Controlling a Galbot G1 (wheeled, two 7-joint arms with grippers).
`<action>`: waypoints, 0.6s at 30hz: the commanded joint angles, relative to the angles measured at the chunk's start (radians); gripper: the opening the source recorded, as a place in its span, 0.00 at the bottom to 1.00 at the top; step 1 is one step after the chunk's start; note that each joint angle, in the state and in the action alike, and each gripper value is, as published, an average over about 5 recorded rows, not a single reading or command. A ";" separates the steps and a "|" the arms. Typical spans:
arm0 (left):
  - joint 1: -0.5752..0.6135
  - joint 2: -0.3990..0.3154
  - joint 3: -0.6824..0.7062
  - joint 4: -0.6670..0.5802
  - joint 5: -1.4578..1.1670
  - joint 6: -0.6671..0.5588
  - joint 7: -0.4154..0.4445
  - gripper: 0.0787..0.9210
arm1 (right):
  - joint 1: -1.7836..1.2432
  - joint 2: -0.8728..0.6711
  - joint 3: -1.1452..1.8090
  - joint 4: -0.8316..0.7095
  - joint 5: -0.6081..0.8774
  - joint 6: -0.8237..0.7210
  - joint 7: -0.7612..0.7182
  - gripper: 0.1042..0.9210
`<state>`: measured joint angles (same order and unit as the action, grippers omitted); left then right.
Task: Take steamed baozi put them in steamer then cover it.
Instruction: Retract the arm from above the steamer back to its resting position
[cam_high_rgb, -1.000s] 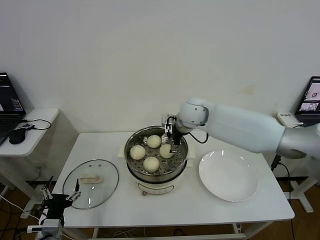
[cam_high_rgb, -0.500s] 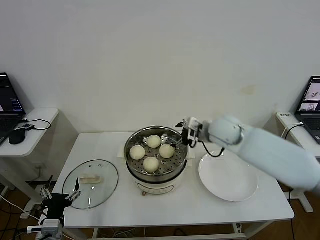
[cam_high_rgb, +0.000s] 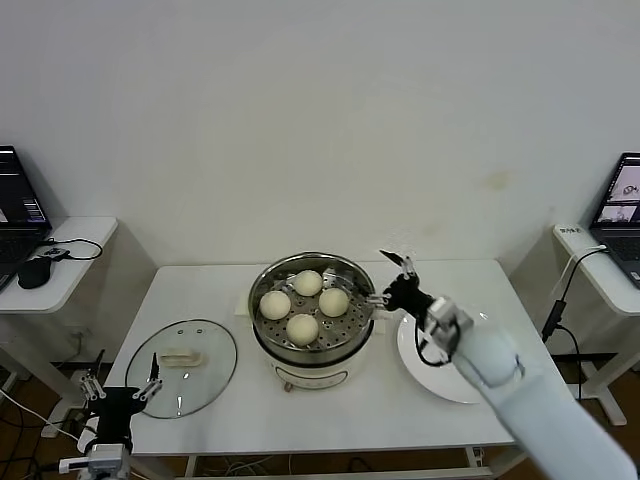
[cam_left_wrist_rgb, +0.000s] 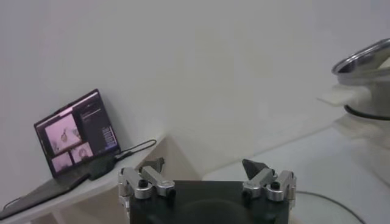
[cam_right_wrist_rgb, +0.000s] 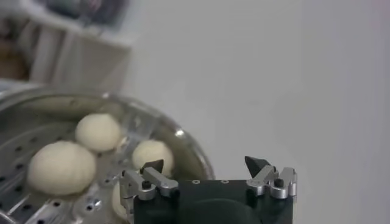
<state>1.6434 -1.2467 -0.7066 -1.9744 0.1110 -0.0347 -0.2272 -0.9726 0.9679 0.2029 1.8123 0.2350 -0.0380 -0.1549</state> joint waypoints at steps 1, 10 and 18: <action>-0.022 0.008 -0.003 0.100 0.349 -0.079 0.002 0.88 | -0.523 0.311 0.482 0.075 -0.113 0.237 0.017 0.88; 0.013 0.096 -0.037 0.183 0.910 -0.159 0.000 0.88 | -0.626 0.427 0.586 0.111 -0.073 0.253 0.058 0.88; -0.061 0.152 -0.003 0.319 1.060 -0.175 -0.005 0.88 | -0.627 0.444 0.595 0.070 -0.074 0.244 0.073 0.88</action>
<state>1.6335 -1.1643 -0.7227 -1.8073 0.7789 -0.1634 -0.2282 -1.4736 1.3117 0.6807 1.8850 0.1705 0.1639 -0.1024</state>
